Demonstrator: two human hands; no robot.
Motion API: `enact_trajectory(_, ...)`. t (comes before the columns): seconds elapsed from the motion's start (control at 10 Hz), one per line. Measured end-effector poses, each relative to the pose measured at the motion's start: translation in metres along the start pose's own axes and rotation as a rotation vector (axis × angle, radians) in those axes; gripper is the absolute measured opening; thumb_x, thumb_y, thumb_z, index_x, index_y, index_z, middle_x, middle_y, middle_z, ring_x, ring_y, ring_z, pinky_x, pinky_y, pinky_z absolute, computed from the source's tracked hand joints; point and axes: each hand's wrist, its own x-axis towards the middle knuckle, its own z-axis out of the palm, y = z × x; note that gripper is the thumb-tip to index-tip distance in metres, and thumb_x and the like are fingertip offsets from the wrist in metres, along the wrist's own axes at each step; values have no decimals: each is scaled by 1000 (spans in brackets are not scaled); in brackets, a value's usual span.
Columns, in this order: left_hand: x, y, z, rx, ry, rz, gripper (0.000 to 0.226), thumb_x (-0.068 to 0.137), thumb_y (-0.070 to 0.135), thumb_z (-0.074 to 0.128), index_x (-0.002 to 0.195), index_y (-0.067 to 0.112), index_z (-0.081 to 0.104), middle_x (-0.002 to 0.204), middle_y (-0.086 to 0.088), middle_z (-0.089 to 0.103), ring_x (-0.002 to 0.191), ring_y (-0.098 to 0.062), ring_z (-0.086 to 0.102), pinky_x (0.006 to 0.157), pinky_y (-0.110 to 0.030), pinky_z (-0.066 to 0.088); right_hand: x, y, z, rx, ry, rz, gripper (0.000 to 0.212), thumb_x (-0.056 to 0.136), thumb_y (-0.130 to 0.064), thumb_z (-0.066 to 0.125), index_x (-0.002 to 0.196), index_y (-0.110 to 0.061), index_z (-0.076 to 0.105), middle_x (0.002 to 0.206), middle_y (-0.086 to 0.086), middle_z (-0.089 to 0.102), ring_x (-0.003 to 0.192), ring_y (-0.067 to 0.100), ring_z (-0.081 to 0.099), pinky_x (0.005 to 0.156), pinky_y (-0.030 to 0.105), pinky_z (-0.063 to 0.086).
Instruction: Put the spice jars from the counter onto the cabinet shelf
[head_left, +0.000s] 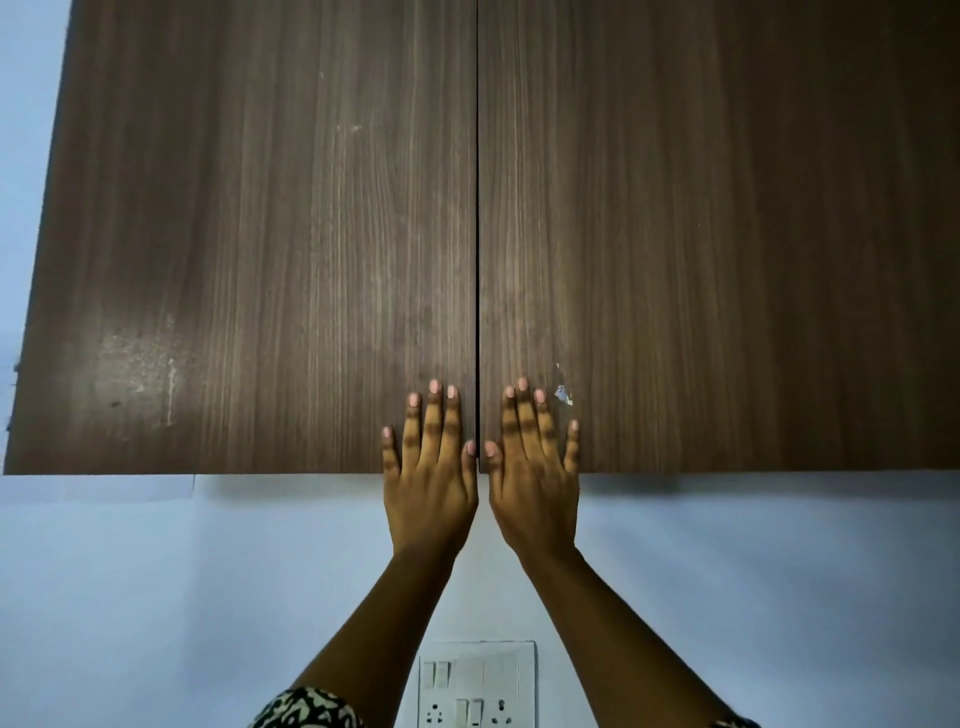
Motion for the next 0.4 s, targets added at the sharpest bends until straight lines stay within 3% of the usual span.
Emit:
enact_trajectory(0.1, -10, 1, -3, -7, -49, -3, 58, 99, 41, 4, 152, 18, 10, 160, -3, 8, 147, -16, -5, 117, -38, -7, -2, -2, -6, -24, -58, 29, 57, 100, -41, 6, 148, -14, 20, 155, 3, 25, 143, 19, 21, 115, 46, 12)
enact_trajectory(0.2, -9, -3, -11, -18, -142, 20, 60, 97, 44, 2, 151, 20, -2, 160, -1, -6, 145, -14, -17, 116, -36, -14, 0, -4, -13, -15, -167, 63, 60, 99, -41, 1, 147, -14, 23, 153, 4, 31, 141, 20, 22, 111, 48, 22)
enact_trajectory(0.3, -6, -5, -34, -34, -253, 45, 65, 89, 47, -6, 149, 22, -12, 156, 2, -19, 145, -17, -20, 116, -35, -15, 4, -8, -29, 23, -239, 58, 64, 94, -46, -7, 147, -15, 9, 157, 2, 15, 143, 21, 8, 112, 51, 18)
enact_trajectory(0.4, -1, -1, -53, -34, -341, 85, 61, 90, 50, -8, 144, 26, -19, 154, 4, -24, 146, -19, -18, 116, -38, -11, 6, -8, -49, 74, -383, 23, 61, 89, -45, -9, 144, -21, -15, 154, -5, -18, 138, 16, -22, 118, 49, 2)
